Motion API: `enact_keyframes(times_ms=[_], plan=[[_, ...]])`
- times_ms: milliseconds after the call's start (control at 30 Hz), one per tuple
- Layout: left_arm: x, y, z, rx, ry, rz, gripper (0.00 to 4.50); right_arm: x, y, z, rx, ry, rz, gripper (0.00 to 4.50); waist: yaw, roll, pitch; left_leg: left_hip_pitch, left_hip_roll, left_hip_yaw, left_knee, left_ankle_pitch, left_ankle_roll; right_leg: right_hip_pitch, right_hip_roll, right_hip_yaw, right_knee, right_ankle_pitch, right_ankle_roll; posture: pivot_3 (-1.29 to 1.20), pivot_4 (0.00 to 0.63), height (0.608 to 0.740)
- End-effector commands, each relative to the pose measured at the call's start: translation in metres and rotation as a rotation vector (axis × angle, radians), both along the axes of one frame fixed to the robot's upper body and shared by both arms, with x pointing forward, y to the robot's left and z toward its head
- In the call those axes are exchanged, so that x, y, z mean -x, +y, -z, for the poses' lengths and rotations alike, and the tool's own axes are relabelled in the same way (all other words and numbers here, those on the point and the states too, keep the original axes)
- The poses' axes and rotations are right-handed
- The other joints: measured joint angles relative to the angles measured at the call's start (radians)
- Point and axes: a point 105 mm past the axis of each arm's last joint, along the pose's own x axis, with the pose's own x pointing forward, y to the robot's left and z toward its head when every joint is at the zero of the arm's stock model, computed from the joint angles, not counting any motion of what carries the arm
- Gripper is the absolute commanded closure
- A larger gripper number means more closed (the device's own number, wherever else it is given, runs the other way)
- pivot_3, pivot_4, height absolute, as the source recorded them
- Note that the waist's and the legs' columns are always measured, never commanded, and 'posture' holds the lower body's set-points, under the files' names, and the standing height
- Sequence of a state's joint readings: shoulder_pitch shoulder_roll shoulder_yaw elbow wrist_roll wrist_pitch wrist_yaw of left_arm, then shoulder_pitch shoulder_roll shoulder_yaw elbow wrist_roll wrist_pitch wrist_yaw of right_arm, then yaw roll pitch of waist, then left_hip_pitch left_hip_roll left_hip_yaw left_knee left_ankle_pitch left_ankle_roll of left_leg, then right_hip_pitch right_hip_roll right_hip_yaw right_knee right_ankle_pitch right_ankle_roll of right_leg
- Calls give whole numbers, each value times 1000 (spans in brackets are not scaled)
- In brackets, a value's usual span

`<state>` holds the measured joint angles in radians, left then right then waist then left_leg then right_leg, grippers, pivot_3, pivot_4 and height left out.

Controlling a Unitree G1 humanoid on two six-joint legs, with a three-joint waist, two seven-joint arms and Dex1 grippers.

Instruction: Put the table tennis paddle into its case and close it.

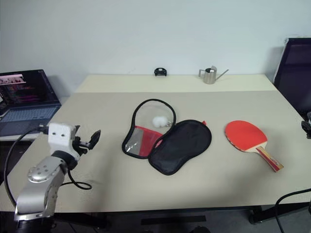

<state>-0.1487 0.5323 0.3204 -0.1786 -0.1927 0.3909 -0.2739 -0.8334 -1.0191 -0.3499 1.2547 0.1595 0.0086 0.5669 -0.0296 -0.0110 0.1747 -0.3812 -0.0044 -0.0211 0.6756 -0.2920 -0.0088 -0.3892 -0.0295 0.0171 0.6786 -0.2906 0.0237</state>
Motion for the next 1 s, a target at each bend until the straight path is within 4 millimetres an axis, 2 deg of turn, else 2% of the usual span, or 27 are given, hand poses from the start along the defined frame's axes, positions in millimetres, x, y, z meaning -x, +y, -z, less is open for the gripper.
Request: enact_keyframes(times_ms=[33, 200, 367, 733, 833, 1000], plan=[[1, 15, -7, -17, -28, -78, 690, 2, -4, -17, 65, -1, 3, 915, 1, 0, 0, 0, 0, 0, 0, 0, 0, 0, 0, 0, 0, 0, 0, 0, 150, 740], [1, 28, -6, -14, -36, -132, 690, -1, -1, -29, 70, -38, -20, 915, 0, 0, 0, 0, 0, 0, 0, 0, 0, 0, 0, 0, 0, 0, 0, 0, 150, 740], [1, 32, -4, -30, -36, -145, 690, 4, -6, -30, 77, -30, -9, 915, 1, 0, 0, 0, 0, 0, 0, 0, 0, 0, 0, 0, 0, 0, 0, 0, 150, 740], [0, 45, -4, -36, -46, -147, 690, 11, -8, -7, 42, -1, -11, 915, 0, 0, 0, 0, 0, 0, 0, 0, 0, 0, 0, 0, 0, 0, 0, 0, 150, 740], [-8, 41, -7, -54, -48, -114, 690, 6, 3, 5, 11, 12, -70, 915, 0, -1, 0, 0, 0, 0, 0, 0, 0, 0, 0, 0, 0, 0, 0, 0, 150, 740], [-14, 45, -13, -63, -66, -98, 690, 0, 17, 16, -17, 4, -129, 915, -1, -1, 0, 1, 0, 0, 0, 0, 0, 0, 0, 0, 0, 0, 0, 0, 150, 740]])
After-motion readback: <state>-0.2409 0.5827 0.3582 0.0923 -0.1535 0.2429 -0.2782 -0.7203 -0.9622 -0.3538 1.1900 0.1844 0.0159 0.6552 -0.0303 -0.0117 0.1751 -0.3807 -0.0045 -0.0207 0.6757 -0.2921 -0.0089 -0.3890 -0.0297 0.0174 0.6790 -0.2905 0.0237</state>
